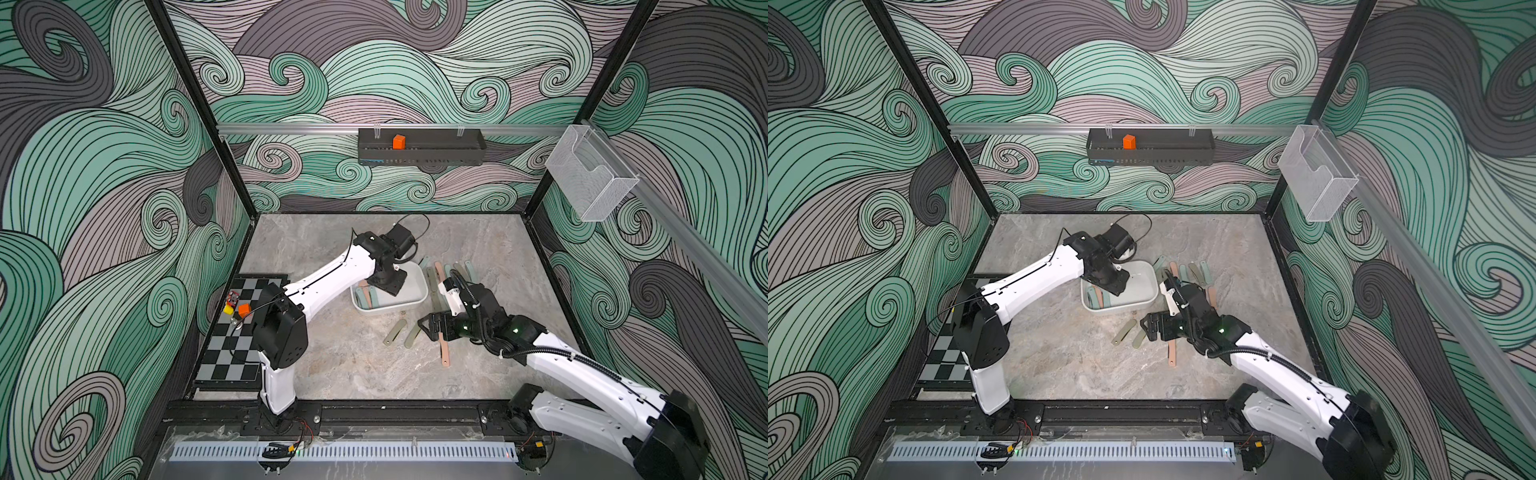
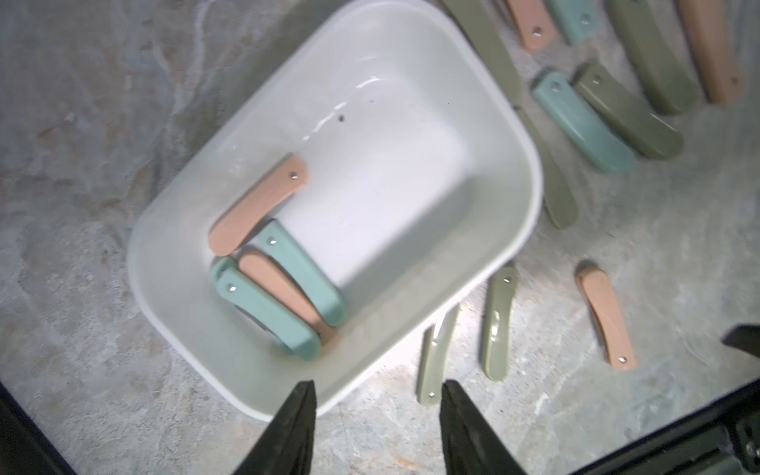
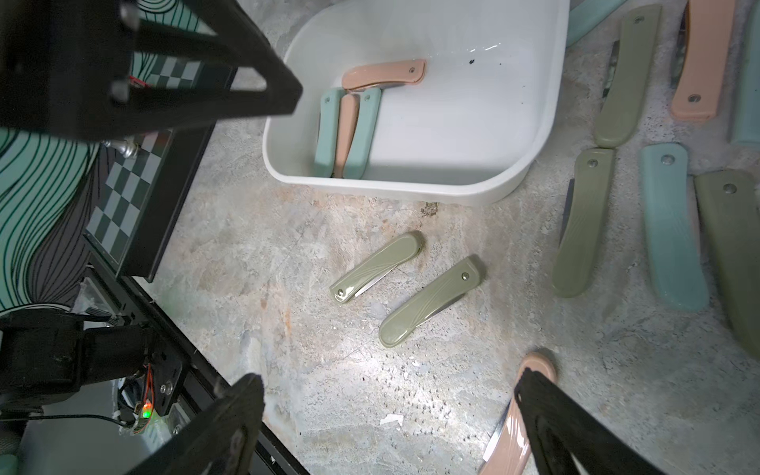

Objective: Take the fruit knife out of the storage box
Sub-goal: Place the fruit knife at the center of the board, then pick up the fruit knife from the storage box.

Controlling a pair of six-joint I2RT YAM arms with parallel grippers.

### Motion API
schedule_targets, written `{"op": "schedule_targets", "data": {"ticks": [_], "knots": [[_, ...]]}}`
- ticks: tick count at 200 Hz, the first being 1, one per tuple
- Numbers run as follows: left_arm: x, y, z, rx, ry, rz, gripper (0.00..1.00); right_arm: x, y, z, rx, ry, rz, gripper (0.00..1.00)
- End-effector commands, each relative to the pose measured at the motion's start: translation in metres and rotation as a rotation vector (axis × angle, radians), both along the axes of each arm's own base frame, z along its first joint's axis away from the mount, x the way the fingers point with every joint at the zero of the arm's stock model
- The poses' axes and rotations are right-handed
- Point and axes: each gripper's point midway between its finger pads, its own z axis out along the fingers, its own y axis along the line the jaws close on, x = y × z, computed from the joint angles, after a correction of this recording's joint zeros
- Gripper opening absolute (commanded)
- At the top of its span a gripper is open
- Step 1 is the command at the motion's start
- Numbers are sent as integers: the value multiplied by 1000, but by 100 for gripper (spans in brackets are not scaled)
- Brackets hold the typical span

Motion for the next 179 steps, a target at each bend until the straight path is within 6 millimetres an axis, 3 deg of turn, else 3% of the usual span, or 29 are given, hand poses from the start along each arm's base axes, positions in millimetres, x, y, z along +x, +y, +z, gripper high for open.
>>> {"op": "schedule_targets", "data": {"ticks": [1, 33, 63, 130, 179], "knots": [[21, 11, -39, 5, 66, 86, 48, 13, 10, 14, -1, -53, 21, 98], [32, 3, -80, -1, 134, 128, 49, 25, 19, 11, -11, -64, 31, 98], [31, 0, -101, -9, 177, 182, 48, 27, 25, 3, -1, -46, 39, 98], [24, 5, -118, -27, 173, 223, 46, 23, 24, -3, 6, -40, 42, 98], [29, 4, -99, -43, 124, 215, 46, 24, 23, -3, 4, -43, 35, 98]]}}
